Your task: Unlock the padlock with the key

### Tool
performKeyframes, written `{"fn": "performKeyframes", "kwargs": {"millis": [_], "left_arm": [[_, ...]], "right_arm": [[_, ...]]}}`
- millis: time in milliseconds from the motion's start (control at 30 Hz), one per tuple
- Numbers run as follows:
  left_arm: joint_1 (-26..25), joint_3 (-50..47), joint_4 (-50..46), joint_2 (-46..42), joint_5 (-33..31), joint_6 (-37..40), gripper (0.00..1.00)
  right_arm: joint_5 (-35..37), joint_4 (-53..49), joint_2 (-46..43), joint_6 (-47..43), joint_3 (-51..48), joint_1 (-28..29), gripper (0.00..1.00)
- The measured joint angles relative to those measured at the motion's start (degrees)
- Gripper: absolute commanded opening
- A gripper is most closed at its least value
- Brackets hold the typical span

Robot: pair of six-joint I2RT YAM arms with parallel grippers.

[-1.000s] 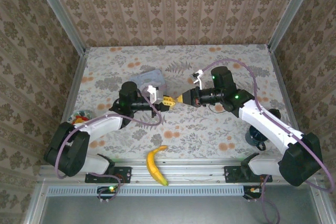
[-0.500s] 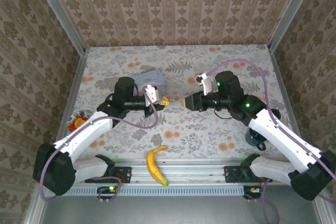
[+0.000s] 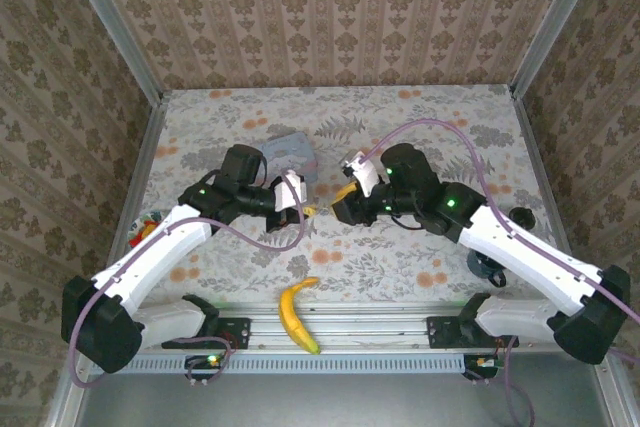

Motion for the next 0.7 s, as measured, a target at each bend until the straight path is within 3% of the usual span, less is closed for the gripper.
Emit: {"fn": "performKeyframes", "kwargs": {"millis": [567, 700], "left_arm": [[-0.1, 0.0, -0.5, -1.9, 0.7, 1.2, 0.00], [-0.4, 0.0, -0.5, -1.9, 1.0, 1.5, 0.00]], "right_arm": [[-4.8, 0.2, 5.2, -1.9, 1.9, 1.0, 0.34], [-4.9, 0.3, 5.3, -2.1, 1.9, 1.0, 0.30]]}}
